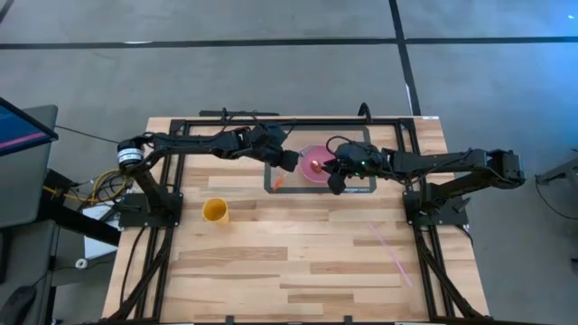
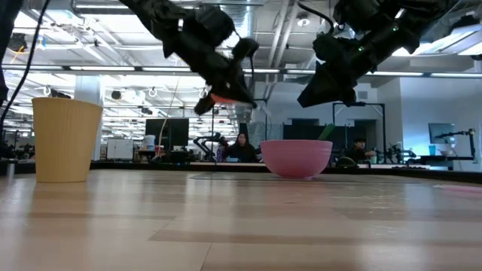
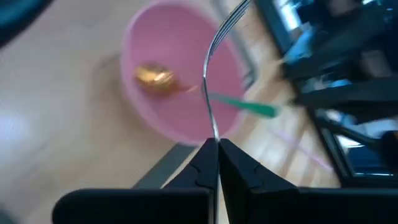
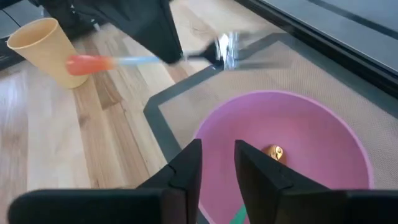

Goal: Pick & Place Utensil
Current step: Put the orange fork into the pink bowl

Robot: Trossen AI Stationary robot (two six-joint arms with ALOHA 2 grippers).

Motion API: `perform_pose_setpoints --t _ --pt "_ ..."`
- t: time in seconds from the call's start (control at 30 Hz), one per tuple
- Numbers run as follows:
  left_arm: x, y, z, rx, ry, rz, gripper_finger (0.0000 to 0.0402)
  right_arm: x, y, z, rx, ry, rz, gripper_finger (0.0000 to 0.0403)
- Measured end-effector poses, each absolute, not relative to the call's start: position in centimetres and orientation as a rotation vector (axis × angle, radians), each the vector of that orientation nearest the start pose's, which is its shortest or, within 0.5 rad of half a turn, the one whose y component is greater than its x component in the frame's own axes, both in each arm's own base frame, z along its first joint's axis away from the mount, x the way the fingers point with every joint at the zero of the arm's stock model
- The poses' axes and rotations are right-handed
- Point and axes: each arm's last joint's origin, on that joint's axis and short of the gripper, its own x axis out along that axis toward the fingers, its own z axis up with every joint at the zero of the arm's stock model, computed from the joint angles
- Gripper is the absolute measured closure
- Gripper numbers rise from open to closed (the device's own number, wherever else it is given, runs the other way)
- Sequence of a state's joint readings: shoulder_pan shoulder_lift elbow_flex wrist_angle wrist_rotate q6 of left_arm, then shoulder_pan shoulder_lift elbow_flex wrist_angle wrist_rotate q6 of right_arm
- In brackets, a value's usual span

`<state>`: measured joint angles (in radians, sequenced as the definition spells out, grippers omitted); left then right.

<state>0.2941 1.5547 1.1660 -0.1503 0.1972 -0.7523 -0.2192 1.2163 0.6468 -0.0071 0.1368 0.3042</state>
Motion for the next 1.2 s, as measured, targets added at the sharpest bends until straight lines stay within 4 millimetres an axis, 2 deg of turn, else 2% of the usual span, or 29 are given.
perform_pose_setpoints --t 0.1,0.3,0.4,0.5,0.67,0.83,1.1,1.2 --pt "34.3 10.3 26.7 -0.949 0.474 0.281 0.0396 24.1 -5.9 21.7 0.317 0.522 -0.436 0.0315" --pt "36.4 12.4 25.7 -1.086 0.458 0.193 0.0396 23.9 -6.4 21.7 0.323 0.520 -0.456 0.0315" --pt "37.2 13.4 25.0 -1.212 0.496 0.145 0.0395 23.8 -6.7 21.7 0.327 0.520 -0.470 0.0315" --pt "37.9 14.3 24.2 -1.327 0.521 0.141 0.0395 23.8 -7.0 21.7 0.330 0.516 -0.482 0.0316" --pt "38.6 15.7 23.5 -1.424 0.521 0.158 0.0394 23.7 -7.2 21.7 0.333 0.519 -0.490 0.0316" --pt "38.9 15.3 23.0 -1.498 0.550 0.153 0.0394 23.9 -7.3 21.1 0.334 0.549 -0.494 0.0333" --pt "39.3 14.2 23.2 -1.569 0.568 0.150 0.0394 25.7 -8.2 18.9 0.341 0.558 -0.502 0.0397" --pt "39.3 14.1 23.1 -1.598 0.571 0.161 0.0393 26.3 -8.5 18.3 0.348 0.582 -0.504 0.0395"
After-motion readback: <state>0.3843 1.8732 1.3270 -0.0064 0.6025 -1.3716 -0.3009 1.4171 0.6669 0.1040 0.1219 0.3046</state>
